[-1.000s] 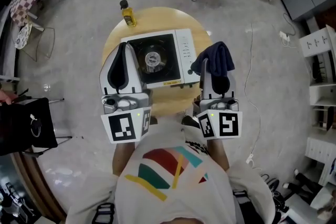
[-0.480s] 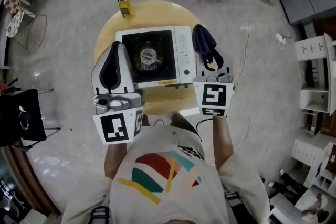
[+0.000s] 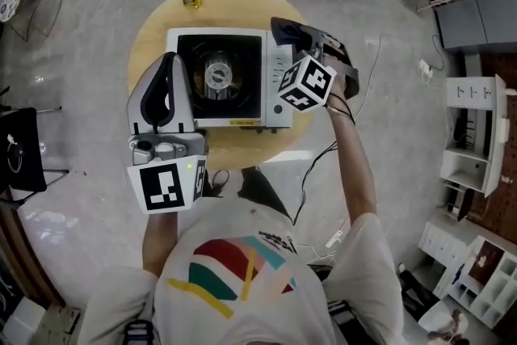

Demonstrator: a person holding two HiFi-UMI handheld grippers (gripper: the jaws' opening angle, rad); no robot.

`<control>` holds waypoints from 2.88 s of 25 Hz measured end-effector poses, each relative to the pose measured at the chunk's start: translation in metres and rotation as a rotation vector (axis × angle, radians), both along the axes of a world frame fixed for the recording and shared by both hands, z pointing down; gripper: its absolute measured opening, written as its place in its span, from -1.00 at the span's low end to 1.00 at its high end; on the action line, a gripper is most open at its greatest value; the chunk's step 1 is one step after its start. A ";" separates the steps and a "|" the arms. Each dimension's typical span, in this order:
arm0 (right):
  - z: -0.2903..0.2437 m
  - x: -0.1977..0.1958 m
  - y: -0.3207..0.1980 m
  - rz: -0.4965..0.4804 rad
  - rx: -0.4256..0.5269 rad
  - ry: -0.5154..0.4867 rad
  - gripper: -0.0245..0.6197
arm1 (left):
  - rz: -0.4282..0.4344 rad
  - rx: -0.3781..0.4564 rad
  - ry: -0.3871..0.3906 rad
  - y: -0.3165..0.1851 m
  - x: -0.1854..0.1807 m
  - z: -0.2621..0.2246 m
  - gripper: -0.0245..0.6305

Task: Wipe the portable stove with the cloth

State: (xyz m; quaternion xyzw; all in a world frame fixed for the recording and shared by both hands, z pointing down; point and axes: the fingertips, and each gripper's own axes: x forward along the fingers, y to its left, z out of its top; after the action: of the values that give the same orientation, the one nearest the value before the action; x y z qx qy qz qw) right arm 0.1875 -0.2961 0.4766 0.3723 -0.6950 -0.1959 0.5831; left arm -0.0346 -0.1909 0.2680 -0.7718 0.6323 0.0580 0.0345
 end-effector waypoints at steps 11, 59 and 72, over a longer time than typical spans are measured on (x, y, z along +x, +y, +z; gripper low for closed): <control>0.082 -0.010 -0.016 -0.106 -0.211 0.206 -0.82 | -0.035 -0.054 0.002 0.003 -0.004 0.022 -0.91; 0.089 -0.017 0.208 -0.166 -0.465 0.137 -0.82 | -0.002 -0.011 0.049 0.018 -0.012 0.004 -0.91; 0.058 -0.034 0.224 -0.140 -0.434 0.065 -0.82 | 0.000 -0.012 0.033 0.021 -0.015 0.007 -0.91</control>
State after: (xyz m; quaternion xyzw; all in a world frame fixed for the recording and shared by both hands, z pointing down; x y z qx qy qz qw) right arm 0.1530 -0.0719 0.5347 0.1823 -0.7259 -0.0937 0.6566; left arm -0.0497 -0.1697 0.2751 -0.7707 0.6334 0.0668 0.0193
